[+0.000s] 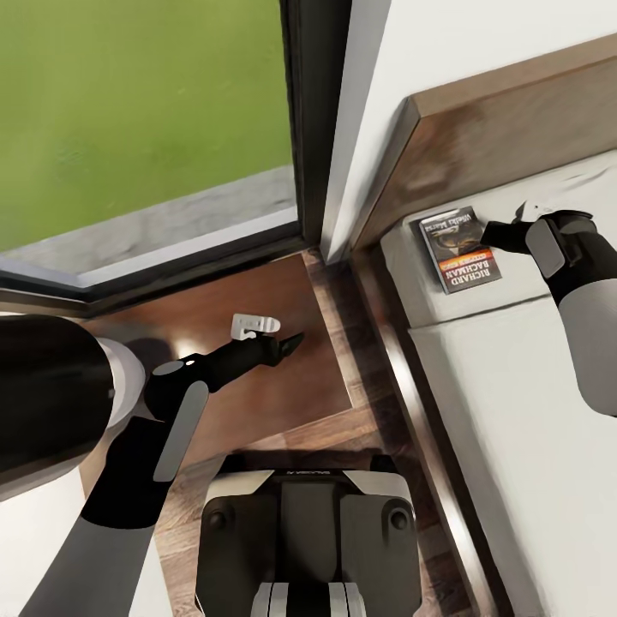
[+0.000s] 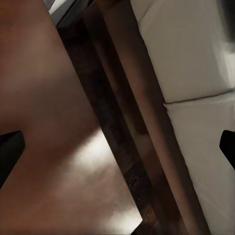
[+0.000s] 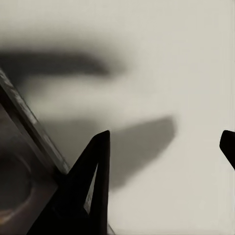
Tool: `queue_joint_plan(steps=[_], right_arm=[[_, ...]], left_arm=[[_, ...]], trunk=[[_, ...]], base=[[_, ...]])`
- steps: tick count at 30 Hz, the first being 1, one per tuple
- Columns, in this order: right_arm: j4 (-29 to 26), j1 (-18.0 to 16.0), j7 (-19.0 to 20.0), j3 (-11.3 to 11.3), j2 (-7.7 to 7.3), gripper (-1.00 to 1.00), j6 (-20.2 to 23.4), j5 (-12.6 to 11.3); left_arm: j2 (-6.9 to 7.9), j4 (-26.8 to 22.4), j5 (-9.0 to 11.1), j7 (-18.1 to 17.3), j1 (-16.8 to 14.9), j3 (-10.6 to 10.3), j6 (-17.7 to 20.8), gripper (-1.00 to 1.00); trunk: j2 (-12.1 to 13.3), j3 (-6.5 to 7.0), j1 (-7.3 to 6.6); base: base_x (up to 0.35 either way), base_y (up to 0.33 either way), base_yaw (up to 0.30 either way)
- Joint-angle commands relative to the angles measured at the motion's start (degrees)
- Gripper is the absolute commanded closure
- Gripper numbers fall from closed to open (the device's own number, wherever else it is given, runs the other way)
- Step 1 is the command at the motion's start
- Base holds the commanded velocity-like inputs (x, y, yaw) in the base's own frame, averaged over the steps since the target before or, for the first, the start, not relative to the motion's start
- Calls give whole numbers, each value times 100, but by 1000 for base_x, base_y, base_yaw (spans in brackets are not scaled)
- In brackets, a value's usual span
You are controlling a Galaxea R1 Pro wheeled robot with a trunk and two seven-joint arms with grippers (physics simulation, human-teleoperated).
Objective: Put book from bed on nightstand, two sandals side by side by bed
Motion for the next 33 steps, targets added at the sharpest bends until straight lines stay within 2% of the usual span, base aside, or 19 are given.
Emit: queue_joint_plan(steps=[1,33], right_arm=[[406,2,-25,23,-3,-100,44,-87],[403,4,-25,32,-3,-100,44,-87]], left_arm=[[-3,-3,4,-14,-2,5,31,-100],[-3,-12,4,-14,-2,13,30,-100]], trunk=[[-3,-3,1],[-3,-3,1]], base=[[-49,0,0],[-11,0,8]])
